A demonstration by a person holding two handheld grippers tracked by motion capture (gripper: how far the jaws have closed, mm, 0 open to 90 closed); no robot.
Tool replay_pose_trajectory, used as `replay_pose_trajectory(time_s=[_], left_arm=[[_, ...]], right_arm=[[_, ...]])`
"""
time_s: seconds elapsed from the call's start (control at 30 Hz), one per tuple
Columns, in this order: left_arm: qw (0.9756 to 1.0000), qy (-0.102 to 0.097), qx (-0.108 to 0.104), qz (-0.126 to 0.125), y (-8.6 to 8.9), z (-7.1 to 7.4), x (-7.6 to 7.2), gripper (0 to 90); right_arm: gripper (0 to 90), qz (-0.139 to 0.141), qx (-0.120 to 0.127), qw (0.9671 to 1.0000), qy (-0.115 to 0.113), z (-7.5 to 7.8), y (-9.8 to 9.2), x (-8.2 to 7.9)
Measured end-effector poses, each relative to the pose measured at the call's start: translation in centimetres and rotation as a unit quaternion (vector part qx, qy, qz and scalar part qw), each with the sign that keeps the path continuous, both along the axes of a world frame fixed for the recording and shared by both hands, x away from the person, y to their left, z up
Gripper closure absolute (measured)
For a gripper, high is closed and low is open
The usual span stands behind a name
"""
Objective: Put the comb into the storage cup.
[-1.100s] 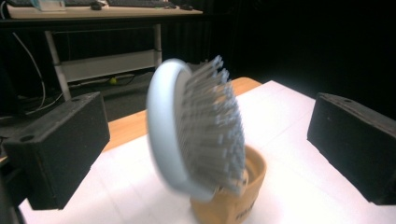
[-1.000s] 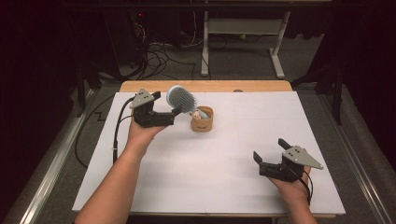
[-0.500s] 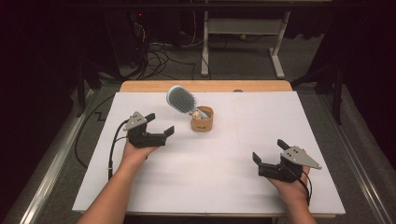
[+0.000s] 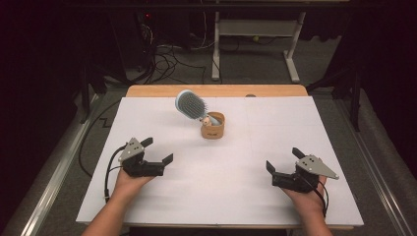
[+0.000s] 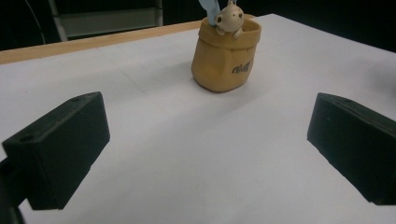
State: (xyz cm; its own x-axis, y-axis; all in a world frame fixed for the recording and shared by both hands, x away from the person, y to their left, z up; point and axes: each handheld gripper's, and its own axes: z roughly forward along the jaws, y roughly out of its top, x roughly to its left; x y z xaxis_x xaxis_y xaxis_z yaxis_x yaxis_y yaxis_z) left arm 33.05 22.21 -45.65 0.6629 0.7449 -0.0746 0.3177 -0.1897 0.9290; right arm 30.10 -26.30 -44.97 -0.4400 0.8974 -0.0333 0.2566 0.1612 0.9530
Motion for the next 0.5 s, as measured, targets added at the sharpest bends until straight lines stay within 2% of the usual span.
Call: replay_pose_trajectory(time_s=[0.07,0.2,0.27,0.33,0.4,0.43,0.5], left_arm=[[0.9999,-0.006,0.01,-0.005,0.3,0.1,-0.8,0.0],[0.9996,-0.026,0.004,0.004,1.4,0.4,-2.6,0.0],[0.9993,-0.034,0.012,0.008,1.9,0.3,-3.4,0.0],[0.9995,-0.03,0.0,0.013,2.5,0.4,-3.9,0.0],[0.9992,-0.02,-0.033,0.007,3.1,0.8,-4.4,0.0],[0.9989,-0.027,-0.039,0.006,3.1,1.0,-4.7,0.0],[0.9985,-0.045,-0.031,0.009,3.1,1.2,-5.2,0.0]], right_arm=[[0.2,-0.001,0.001,1.0,0.0,0.0,0.0,0.0],[0.2,-0.002,0.0,1.0,0.0,0.0,0.0,-0.1],[0.2,-0.001,0.001,1.0,-0.001,0.0,0.0,-0.3],[0.2,0.0,0.001,1.0,-0.002,0.1,0.0,-0.5],[0.1,-0.001,0.003,1.0,-0.003,0.2,0.0,-0.8],[0.2,-0.002,0.005,1.0,-0.004,0.3,0.0,-1.1],[0.2,-0.003,0.008,0.9999,-0.006,0.3,0.0,-1.6]])
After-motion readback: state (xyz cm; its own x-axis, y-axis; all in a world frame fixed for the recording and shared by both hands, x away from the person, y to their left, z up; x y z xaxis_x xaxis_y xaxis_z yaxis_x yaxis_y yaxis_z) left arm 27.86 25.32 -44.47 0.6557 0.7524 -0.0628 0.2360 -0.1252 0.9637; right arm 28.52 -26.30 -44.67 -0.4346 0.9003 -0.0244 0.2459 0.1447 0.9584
